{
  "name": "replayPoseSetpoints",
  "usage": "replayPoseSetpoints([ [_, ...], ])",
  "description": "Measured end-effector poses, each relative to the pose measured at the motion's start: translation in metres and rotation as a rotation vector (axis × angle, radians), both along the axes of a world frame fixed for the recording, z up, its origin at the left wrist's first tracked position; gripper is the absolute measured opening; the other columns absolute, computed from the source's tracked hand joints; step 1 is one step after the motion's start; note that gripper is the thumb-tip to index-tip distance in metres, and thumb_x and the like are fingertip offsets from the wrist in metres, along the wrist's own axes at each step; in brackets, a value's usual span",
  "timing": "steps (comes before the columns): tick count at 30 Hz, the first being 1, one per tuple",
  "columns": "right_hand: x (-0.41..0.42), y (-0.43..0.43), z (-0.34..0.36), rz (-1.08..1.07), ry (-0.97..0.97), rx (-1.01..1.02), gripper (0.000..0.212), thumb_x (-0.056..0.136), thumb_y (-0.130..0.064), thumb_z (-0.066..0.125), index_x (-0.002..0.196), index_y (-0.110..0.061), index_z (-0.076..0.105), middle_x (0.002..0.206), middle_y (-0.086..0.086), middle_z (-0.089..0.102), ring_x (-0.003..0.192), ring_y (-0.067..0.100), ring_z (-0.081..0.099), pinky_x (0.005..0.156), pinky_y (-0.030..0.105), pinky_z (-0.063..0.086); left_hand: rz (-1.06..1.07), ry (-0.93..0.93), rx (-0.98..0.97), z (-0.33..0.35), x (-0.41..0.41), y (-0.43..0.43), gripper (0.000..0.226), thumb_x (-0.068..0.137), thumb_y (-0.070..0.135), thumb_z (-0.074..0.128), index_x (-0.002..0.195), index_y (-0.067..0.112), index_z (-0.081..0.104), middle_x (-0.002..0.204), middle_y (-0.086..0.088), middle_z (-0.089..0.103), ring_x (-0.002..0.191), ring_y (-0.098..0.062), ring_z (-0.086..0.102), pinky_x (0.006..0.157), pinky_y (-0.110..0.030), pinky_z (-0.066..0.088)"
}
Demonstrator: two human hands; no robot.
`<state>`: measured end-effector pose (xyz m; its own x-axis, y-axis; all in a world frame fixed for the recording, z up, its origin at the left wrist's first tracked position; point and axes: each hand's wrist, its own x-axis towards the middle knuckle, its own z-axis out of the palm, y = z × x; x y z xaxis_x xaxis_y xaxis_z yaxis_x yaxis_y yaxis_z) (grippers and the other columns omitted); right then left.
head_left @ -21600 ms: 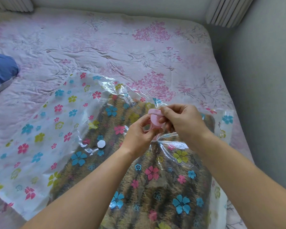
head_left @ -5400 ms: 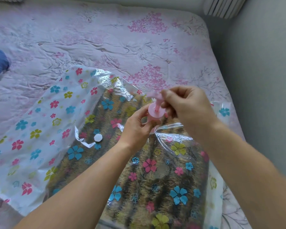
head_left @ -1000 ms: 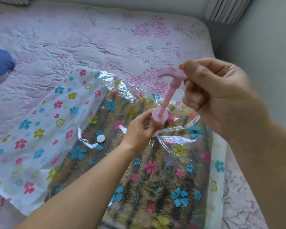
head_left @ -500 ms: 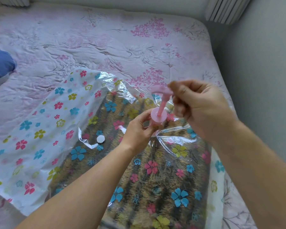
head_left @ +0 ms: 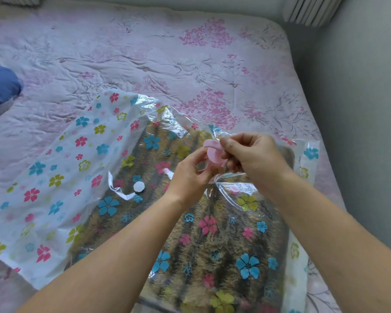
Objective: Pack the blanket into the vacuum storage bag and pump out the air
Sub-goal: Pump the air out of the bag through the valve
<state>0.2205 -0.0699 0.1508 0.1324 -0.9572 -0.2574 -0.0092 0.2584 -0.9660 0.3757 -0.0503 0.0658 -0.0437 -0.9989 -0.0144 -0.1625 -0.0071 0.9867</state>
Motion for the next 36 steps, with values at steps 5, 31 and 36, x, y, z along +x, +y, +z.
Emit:
replayPoseSetpoints([
  [5, -0.011, -0.003, 0.067, 0.035, -0.329, -0.224, 0.015, 0.091, -0.015, 0.072, 0.077, -0.007, 0.072, 0.060, 0.004, 0.065, 0.040, 0.010, 0.051, 0.042, 0.021, 0.042, -0.023, -0.004, -0.010, 0.004, 0.000, -0.001, 0.043, 0.092, 0.014, 0.077, 0.130, 0.031, 0.070, 0.122, 0.020, 0.073, 0.110, 0.008, 0.066, 0.084, -0.003, 0.047],
  [31, 0.001, 0.002, 0.021, -0.080, -0.083, -0.128, 0.017, 0.095, -0.012, 0.068, 0.079, -0.008, 0.070, 0.058, 0.002, 0.064, 0.043, 0.012, 0.050, 0.041, 0.023, 0.043, 0.003, 0.060, 0.010, 0.012, -0.007, 0.000, 0.040, 0.095, 0.007, 0.073, 0.132, 0.021, 0.068, 0.128, 0.000, 0.072, 0.102, 0.003, 0.072, 0.081, -0.013, 0.054],
  [36, -0.001, 0.001, 0.006, -0.057, 0.007, -0.027, 0.017, 0.095, -0.011, 0.068, 0.080, -0.006, 0.069, 0.059, 0.001, 0.065, 0.044, 0.011, 0.052, 0.045, 0.023, 0.045, 0.001, 0.065, 0.023, 0.009, -0.007, 0.000, 0.033, 0.099, 0.013, 0.071, 0.131, 0.023, 0.069, 0.125, 0.000, 0.073, 0.118, -0.007, 0.068, 0.094, -0.028, 0.059],
])
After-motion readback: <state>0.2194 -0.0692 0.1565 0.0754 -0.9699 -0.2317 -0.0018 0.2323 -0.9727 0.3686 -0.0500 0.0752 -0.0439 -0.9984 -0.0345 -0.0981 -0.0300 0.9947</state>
